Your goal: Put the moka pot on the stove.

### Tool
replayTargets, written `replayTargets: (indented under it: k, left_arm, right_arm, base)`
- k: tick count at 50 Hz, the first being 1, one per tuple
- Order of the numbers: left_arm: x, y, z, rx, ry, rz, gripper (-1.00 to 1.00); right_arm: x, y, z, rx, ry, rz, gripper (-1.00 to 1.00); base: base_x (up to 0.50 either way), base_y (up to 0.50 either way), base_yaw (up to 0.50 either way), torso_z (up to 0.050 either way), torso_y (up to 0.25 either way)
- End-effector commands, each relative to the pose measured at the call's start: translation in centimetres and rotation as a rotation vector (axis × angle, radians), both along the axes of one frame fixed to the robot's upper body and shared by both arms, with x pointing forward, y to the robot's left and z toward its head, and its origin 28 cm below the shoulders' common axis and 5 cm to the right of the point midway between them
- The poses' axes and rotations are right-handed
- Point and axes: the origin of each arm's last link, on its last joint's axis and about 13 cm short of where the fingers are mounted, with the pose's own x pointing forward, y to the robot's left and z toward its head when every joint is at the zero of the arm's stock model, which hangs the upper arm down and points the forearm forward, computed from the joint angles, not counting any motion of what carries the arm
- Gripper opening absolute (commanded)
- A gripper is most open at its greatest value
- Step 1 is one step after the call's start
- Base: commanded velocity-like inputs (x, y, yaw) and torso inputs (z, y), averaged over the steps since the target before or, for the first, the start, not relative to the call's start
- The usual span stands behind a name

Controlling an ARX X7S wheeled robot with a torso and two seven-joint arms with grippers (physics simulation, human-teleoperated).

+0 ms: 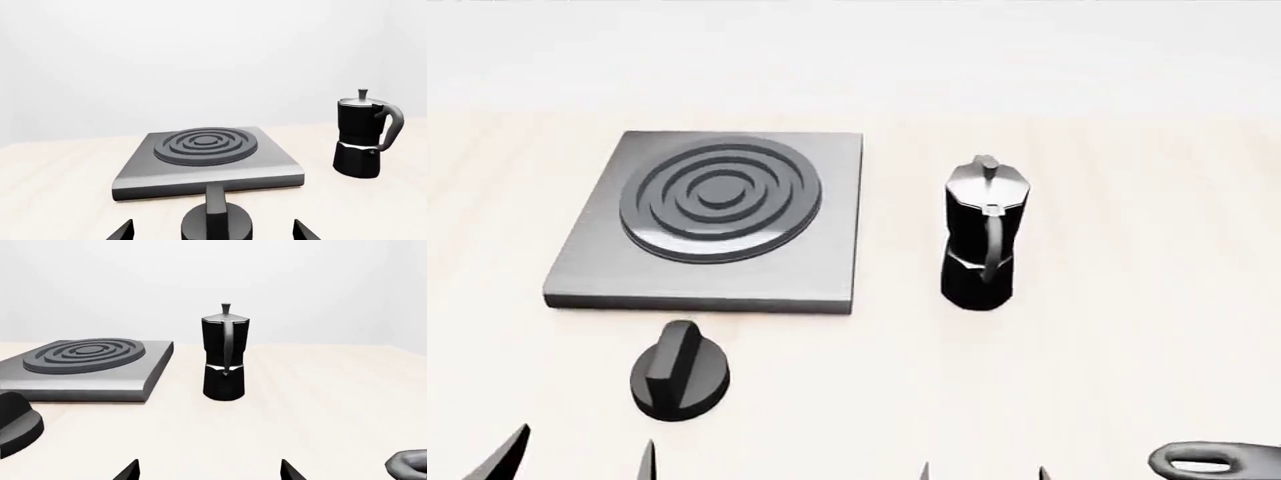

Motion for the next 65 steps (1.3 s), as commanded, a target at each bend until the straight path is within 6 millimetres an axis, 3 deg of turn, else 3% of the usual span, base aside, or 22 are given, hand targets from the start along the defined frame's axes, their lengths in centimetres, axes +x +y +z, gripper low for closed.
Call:
replayTargets:
  k: [1, 33, 34, 65]
  left_arm:
    - [0.0, 0.0, 0.0, -0.002, -0.001, -0.006, 1.00]
    - [0.1, 0.0, -0.1, -0.006, -0.001, -0.005, 1.00]
    - [0.0, 0.0, -0.1, -0.003, 0.001, -0.006, 1.00]
    - [-0.1, 0.1, 0.0, -0.003, 0.000, -0.004, 1.00]
  right_arm:
    - [0.1, 0.0, -0.1, 0.002, 0.002, -0.003, 1.00]
    - [0.2, 0.1, -0.1, 0.007, 0.000, 0.010, 1.00]
    - [0.1, 0.5, 0.7, 0.014, -0.034, 0.031, 1.00]
    - [0.0, 0.5, 0.9, 0.026, -0.045, 0.029, 1.00]
  base:
    - [0.25, 0.00, 0.00, 0.000, 0.000]
    - [0.25, 0.00, 0.00, 0.000, 0.000]
    - [0.00, 0.09, 0.00, 0.000, 0.000]
    - [0.00, 0.13, 0.00, 0.000, 0.000]
